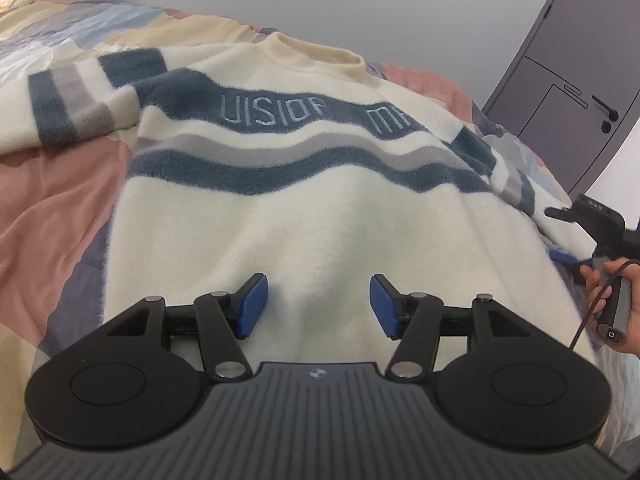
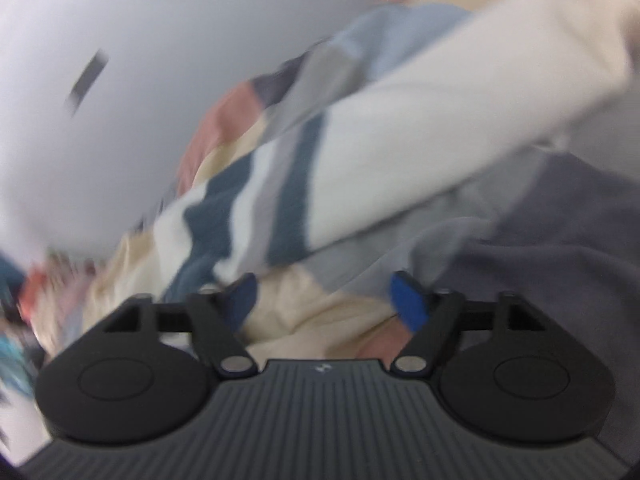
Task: Fold large clothes
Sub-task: 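Reach the right tool toward the sweater sleeve, then grasp the sleeve cuff with the right tool and lift it up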
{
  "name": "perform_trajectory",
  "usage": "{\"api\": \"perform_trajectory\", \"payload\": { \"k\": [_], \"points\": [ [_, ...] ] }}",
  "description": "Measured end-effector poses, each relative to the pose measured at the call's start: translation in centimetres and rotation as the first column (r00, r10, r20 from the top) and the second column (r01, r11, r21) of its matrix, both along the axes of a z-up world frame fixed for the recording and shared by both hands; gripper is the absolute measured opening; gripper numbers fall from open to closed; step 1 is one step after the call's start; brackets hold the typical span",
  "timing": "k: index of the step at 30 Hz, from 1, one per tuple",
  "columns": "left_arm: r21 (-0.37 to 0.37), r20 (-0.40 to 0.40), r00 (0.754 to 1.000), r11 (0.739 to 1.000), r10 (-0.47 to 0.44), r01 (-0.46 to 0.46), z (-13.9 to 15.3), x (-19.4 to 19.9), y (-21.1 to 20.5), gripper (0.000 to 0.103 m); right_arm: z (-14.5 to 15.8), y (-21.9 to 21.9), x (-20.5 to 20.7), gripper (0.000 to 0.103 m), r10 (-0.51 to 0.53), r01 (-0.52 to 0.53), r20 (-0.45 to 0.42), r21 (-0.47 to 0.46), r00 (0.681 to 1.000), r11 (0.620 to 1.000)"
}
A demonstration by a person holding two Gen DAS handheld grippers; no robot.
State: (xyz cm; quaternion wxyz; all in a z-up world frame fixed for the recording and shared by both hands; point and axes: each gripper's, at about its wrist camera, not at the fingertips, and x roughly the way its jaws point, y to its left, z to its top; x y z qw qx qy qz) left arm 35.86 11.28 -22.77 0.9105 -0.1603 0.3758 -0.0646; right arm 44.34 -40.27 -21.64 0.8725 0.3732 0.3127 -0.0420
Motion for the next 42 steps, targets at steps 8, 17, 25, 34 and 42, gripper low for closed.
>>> {"api": "perform_trajectory", "payload": {
  "k": [8,17,25,34,42],
  "points": [
    [-0.034,0.011,1.0,0.999,0.019,-0.019,-0.2,-0.1,0.3,0.063,-1.6,-4.5,-0.7,0.078,-0.154,0.145,0.063,0.128,0.986,0.981],
    [-0.049,0.018,0.999,0.998,0.027,-0.026,-0.2,0.0,0.5,0.063,-2.1,-9.9,-0.1,0.078,-0.331,0.317,0.15,0.108,0.932,0.942],
    [-0.064,0.013,0.999,0.997,0.049,-0.048,-0.4,0.0,0.6,0.063,-1.1,-13.8,-0.8,0.077,-0.394,0.388,0.326,0.086,0.859,0.918],
    [-0.044,0.02,0.998,0.998,0.055,-0.054,-0.8,0.4,0.4,0.063,0.5,-17.4,1.4,0.036,-0.458,0.488,0.312,-0.021,0.832,0.873],
    [-0.042,-0.003,0.998,0.997,0.063,-0.064,-0.7,1.0,0.2,0.063,6.3,-19.1,3.8,0.008,-0.317,0.422,0.383,-0.23,0.867,0.877]
  ]
}}
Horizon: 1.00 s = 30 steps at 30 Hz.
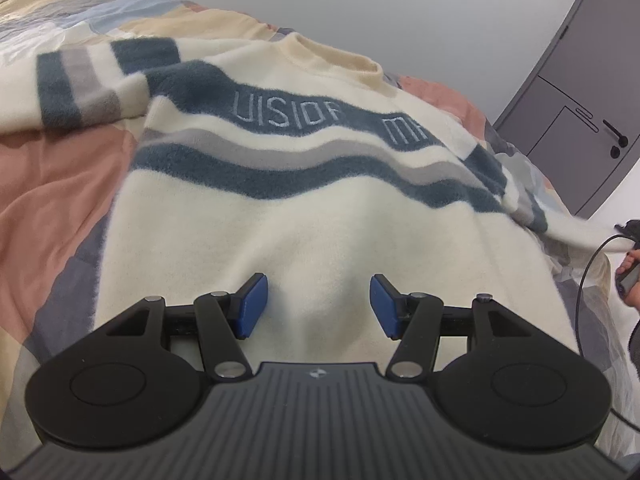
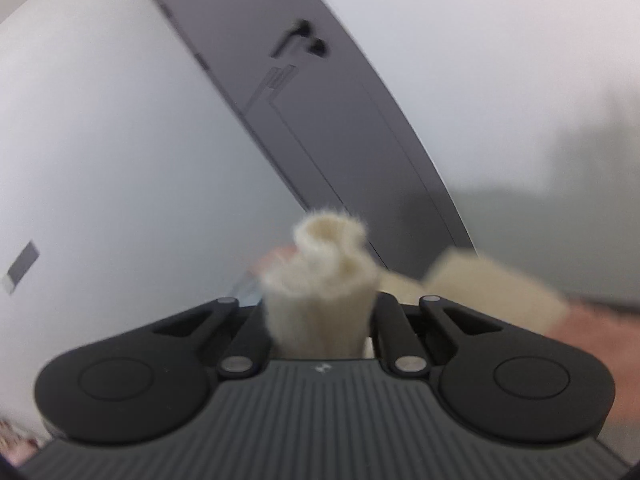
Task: Fold large clothes
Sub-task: 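Grasp the sleeve cuff with the right tool and lift it up, then lay the held sleeve across the sweater body with the right tool, release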
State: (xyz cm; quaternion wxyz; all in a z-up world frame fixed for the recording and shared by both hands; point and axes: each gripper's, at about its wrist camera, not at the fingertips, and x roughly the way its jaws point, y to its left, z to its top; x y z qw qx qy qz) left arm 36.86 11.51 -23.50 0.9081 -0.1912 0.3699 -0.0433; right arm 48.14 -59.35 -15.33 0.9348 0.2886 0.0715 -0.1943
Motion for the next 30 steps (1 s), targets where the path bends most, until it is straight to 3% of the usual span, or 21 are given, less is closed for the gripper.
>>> {"api": "perform_trajectory", "payload": {
  "k": [3,8,13,17,24,30],
  "points": [
    [0.008,-0.004,1.0,1.0,0.0,0.0,0.1,0.1,-0.1,0.063,2.2,-0.1,0.5,0.008,-0.002,0.002,0.003,-0.075,1.0,0.997],
    [0.038,-0.028,1.0,0.999,0.005,-0.004,0.7,0.0,-0.4,0.063,4.5,0.8,1.4,0.008,-0.003,0.004,0.009,-0.087,1.0,0.996],
    [0.079,-0.024,1.0,0.997,-0.003,0.005,1.1,-0.3,-0.6,0.063,7.6,4.7,0.8,0.009,0.044,-0.035,0.052,-0.155,0.998,0.987],
    [0.068,-0.013,1.0,0.998,-0.004,0.005,1.7,-0.9,0.0,0.063,11.0,9.8,-0.5,0.009,0.155,-0.131,0.096,-0.219,0.983,0.967],
    [0.036,0.027,0.999,0.999,0.025,-0.026,2.9,-3.0,2.1,0.063,16.2,21.6,-2.9,0.009,0.383,-0.314,0.108,-0.397,0.917,0.862],
    [0.059,0.091,0.994,0.996,0.058,-0.063,4.7,-4.9,3.7,0.063,19.7,30.4,-5.5,0.009,0.576,-0.479,0.11,-0.442,0.81,0.758]
  ]
}}
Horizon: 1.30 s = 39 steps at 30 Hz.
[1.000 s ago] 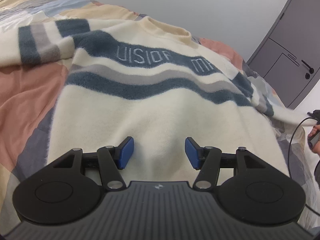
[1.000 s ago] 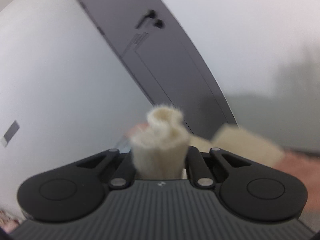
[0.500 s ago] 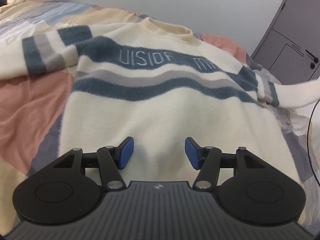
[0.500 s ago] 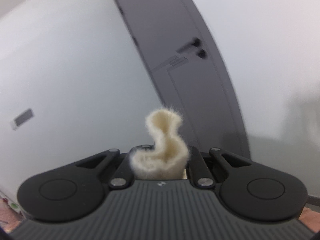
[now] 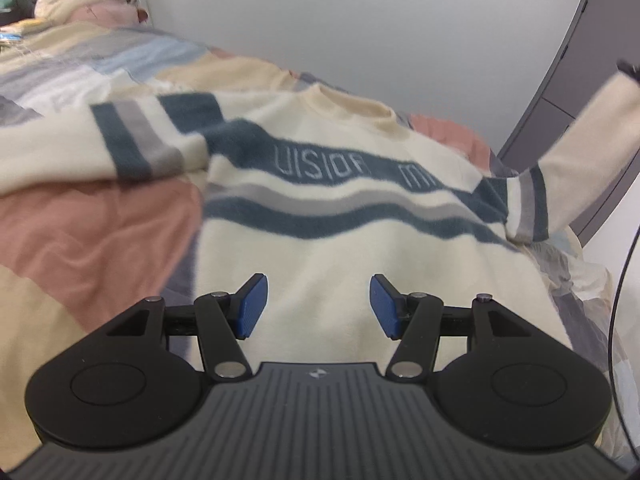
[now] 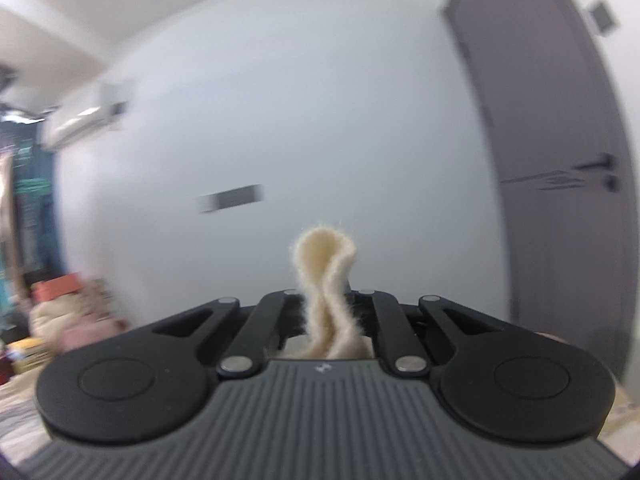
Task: Fold large clothes
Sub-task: 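Lay the held sleeve across the sweater body with the right tool, release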
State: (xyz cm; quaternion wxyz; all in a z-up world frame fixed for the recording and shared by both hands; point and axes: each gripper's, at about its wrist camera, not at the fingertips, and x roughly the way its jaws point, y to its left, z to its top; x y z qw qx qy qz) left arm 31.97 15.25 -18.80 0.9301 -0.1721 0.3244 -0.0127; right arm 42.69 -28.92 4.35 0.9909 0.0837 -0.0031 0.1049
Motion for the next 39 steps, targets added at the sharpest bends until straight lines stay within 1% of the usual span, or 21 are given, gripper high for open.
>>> {"api": "perform_trajectory", "payload": {
  "k": [2,4,6,10,12,13,14,15,17,21,23,26,28,30,33,34,35,36,37,38,39],
  "points": [
    [-0.004,0.02,1.0,1.0,0.018,-0.018,0.6,-0.8,0.7,0.063,0.8,3.2,-2.0,0.009,0.078,-0.078,0.004,0.001,0.997,0.997],
    [-0.033,0.041,0.999,0.999,0.035,-0.033,1.3,-1.5,1.6,0.063,1.2,6.1,-3.9,0.009,0.151,-0.151,0.004,-0.016,0.989,0.988],
    [-0.041,0.057,0.997,0.998,0.05,-0.048,1.8,-2.2,2.3,0.063,1.4,7.8,-4.5,0.009,0.216,-0.215,0.002,-0.04,0.976,0.976],
    [-0.057,0.081,0.993,0.995,0.088,-0.084,2.5,-3.4,3.6,0.063,-0.2,12.7,-7.7,0.009,0.335,-0.336,-0.028,-0.117,0.942,0.934],
    [-0.093,0.09,0.99,0.99,0.112,-0.104,2.8,-3.8,4.6,0.063,-1.7,14.4,-8.3,0.009,0.391,-0.395,-0.058,-0.156,0.919,0.905],
    [-0.105,0.093,0.988,0.988,0.123,-0.113,2.9,-3.9,5.0,0.063,-2.7,16.0,-9.6,0.009,0.42,-0.427,-0.077,-0.175,0.904,0.887],
    [-0.118,0.096,0.987,0.986,0.131,-0.12,3.0,-3.9,5.5,0.063,-3.6,17.2,-10.0,0.009,0.442,-0.454,-0.1,-0.19,0.891,0.871],
    [-0.143,0.101,0.985,0.982,0.138,-0.122,3.0,-4.1,6.0,0.063,-4.1,18.6,-11.0,0.01,0.458,-0.473,-0.119,-0.196,0.881,0.859],
    [-0.192,0.1,0.982,0.971,0.16,-0.139,2.9,-4.4,7.0,0.063,-5.7,20.3,-11.8,0.011,0.502,-0.528,-0.169,-0.201,0.848,0.825],
    [-0.234,0.094,0.977,0.958,0.19,-0.164,2.8,-4.8,8.1,0.063,-10.8,23.4,-14.1,0.011,0.537,-0.604,-0.293,-0.232,0.791,0.763],
    [-0.251,0.095,0.975,0.953,0.199,-0.17,2.7,-4.9,8.4,0.063,-13.5,24.6,-14.4,0.012,0.534,-0.624,-0.356,-0.217,0.767,0.751],
    [-0.259,0.093,0.975,0.95,0.202,-0.172,2.7,-4.9,8.6,0.063,-17.8,25.5,-15.4,0.012,0.505,-0.633,-0.443,-0.208,0.741,0.746],
    [-0.266,0.089,0.977,0.95,0.196,-0.167,2.6,-4.8,8.6,0.063,-20.0,26.1,-15.8,0.012,0.498,-0.641,-0.484,-0.19,0.72,0.743],
    [-0.282,0.083,0.979,0.946,0.187,-0.156,2.3,-4.6,8.7,0.063,-21.4,26.6,-15.7,0.013,0.482,-0.647,-0.529,-0.178,0.698,0.742],
    [-0.292,0.078,0.981,0.945,0.177,-0.147,2.1,-4.5,8.7,0.063,-22.2,27.3,-16.0,0.021,0.474,-0.653,-0.566,-0.158,0.674,0.74],
    [-0.289,0.079,0.981,0.946,0.176,-0.147,2.1,-4.5,8.7,0.063,-21.8,27.1,-16.0,0.028,0.481,-0.661,-0.57,-0.151,0.666,0.735],
    [-0.288,0.079,0.981,0.946,0.176,-0.147,2.1,-4.5,8.7,0.063,-21.5,27.0,-16.0,0.04,0.494,-0.674,-0.574,-0.145,0.653,0.724],
    [-0.289,0.08,0.981,0.946,0.175,-0.146,2.1,-4.5,8.6,0.063,-21.1,26.7,-16.3,0.047,0.51,-0.692,-0.575,-0.141,0.639,0.708],
    [-0.291,0.079,0.982,0.946,0.174,-0.144,2.1,-4.4,8.6,0.063,-21.0,26.5,-16.8,0.058,0.529,-0.708,-0.571,-0.139,0.628,0.692],
    [-0.292,0.078,0.982,0.946,0.17,-0.141,2.1,-4.4,8.5,0.063,-20.6,26.1,-17.1,0.062,0.545,-0.723,-0.568,-0.135,0.616,0.678],
    [-0.291,0.079,0.983,0.947,0.163,-0.133,2.1,-4.4,8.4,0.063,-20.3,25.6,-17.3,0.063,0.55,-0.731,-0.576,-0.128,0.605,0.67]
  ]
}}
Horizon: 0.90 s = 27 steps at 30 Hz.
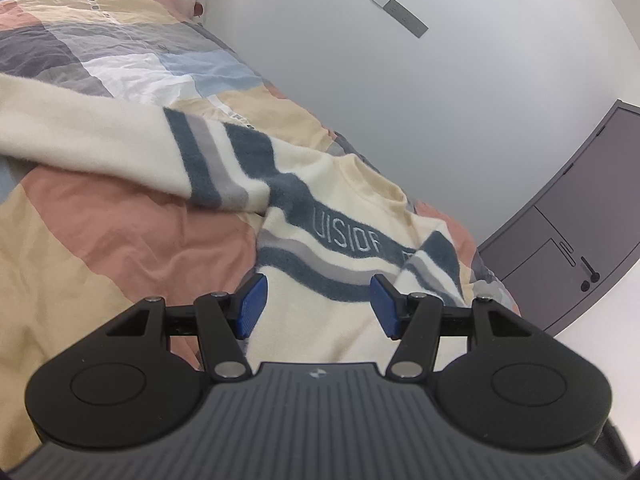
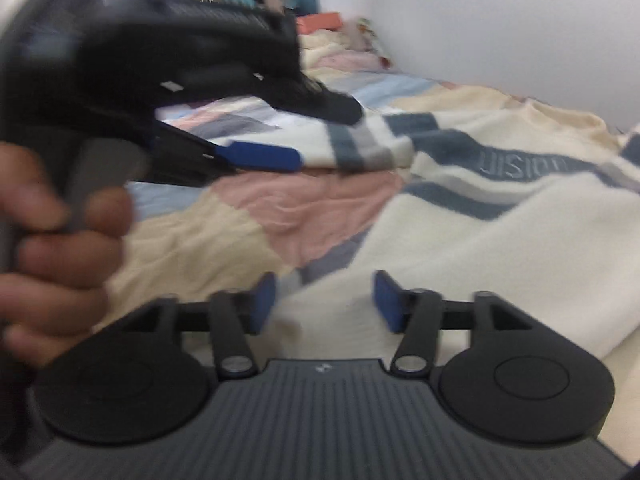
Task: Fold large clothes
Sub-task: 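Lay the held sleeve across the sweater body with the right tool, release, then reach the left tool to the other sleeve cuff and grasp it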
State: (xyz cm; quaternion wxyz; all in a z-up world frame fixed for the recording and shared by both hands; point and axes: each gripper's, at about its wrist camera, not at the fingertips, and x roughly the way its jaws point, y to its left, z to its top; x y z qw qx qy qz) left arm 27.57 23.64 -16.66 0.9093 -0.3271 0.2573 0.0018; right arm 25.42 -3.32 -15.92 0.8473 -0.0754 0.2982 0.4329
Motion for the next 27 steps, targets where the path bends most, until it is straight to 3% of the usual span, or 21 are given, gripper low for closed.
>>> {"api": "perform_trajectory", "payload": {
  "k": [7,13,17,19,23,27],
  "points": [
    [0.006,0.016,0.996,0.996,-0.092,0.092,0.0,0.1,-2.6,0.063,1.3,-5.1,-0.7,0.063,-0.03,0.031,-0.03,0.026,0.999,0.999],
    [0.044,-0.028,0.985,0.985,-0.168,0.169,-1.0,0.8,-5.9,0.061,0.9,-9.5,2.1,0.063,-0.229,0.231,-0.038,0.056,0.973,0.971],
    [0.091,-0.062,0.977,0.974,-0.202,0.207,-1.7,1.5,-7.5,0.049,0.7,-10.1,4.6,0.062,-0.312,0.313,-0.018,0.038,0.95,0.949],
    [0.147,-0.067,0.978,0.968,-0.197,0.205,-1.7,1.7,-8.1,0.048,0.5,-10.2,5.6,0.061,-0.342,0.342,0.011,0.048,0.939,0.939],
    [0.152,-0.105,0.975,0.966,-0.194,0.209,-2.6,2.6,-8.3,0.044,-0.2,-10.5,7.4,0.05,-0.378,0.378,-0.017,0.105,0.926,0.92],
    [0.184,-0.219,0.963,0.963,-0.154,0.196,-4.2,3.8,-8.9,0.044,-1.6,-10.3,8.9,0.049,-0.372,0.376,-0.056,0.077,0.927,0.924]
  ]
}}
